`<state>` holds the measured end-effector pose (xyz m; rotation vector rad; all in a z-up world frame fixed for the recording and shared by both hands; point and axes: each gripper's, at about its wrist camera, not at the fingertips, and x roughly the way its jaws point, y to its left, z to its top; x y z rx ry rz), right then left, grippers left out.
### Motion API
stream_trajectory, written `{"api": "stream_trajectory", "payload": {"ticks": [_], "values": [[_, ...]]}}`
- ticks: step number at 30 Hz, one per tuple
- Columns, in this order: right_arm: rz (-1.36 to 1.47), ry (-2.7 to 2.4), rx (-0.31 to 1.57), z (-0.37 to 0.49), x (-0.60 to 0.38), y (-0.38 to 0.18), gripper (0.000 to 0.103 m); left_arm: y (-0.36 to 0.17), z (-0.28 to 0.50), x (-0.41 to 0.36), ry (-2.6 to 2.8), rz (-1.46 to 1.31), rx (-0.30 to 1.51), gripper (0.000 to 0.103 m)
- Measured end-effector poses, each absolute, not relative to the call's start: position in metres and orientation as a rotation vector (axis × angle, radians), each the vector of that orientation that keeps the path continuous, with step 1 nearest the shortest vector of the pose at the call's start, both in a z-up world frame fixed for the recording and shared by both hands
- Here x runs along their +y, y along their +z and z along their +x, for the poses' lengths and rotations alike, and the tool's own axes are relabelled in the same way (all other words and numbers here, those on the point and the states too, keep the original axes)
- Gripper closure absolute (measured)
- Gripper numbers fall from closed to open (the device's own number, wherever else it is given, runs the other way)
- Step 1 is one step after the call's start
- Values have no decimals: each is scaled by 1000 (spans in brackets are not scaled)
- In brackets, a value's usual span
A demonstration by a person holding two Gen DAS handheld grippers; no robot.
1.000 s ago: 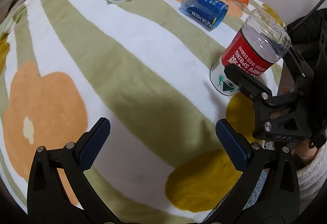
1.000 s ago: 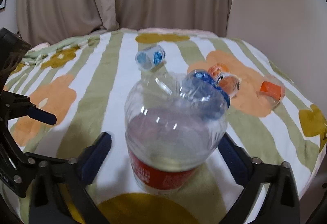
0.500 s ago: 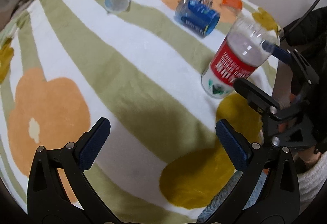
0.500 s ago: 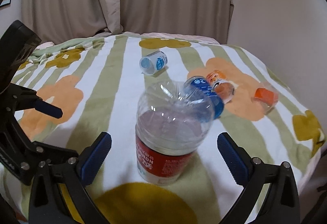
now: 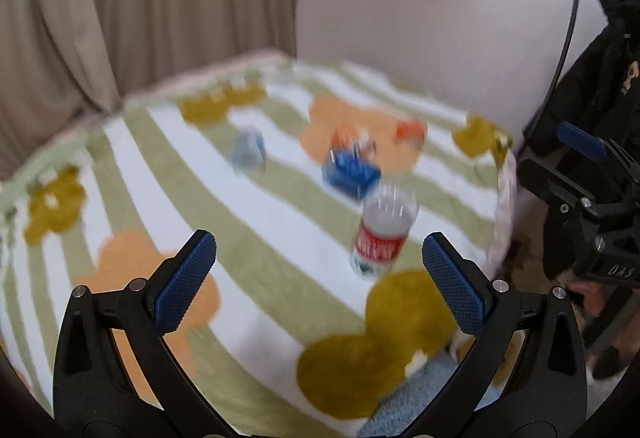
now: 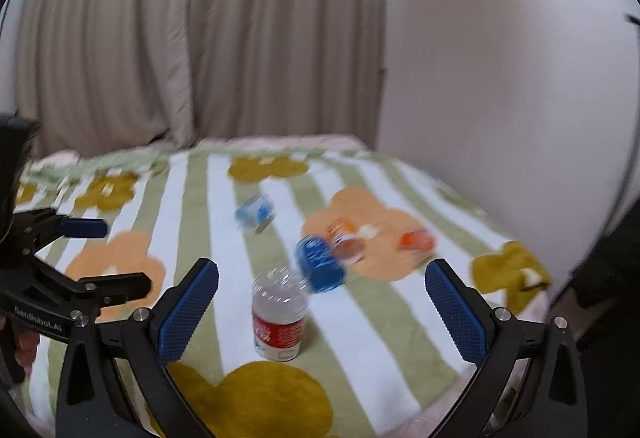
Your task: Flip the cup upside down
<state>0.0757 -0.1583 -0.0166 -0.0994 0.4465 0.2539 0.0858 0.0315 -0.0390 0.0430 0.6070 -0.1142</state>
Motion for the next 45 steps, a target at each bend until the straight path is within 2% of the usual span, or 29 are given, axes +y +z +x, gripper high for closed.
{"api": "stream_trajectory", "payload": {"ticks": [5,11,23,45], "values": [[-29,126,376,40,-172,11,0,-11,46,23,-75,46,416,0],[-42,41,311,6,-178,16,0,-2,15,18,-46,38,313,0],[-38,23,283,-13,-183,18,0,1,-9,15,-35,38,282,0],[-22,23,285,-14,-185,21,0,8,-7,9,-37,29,280,0]]}}
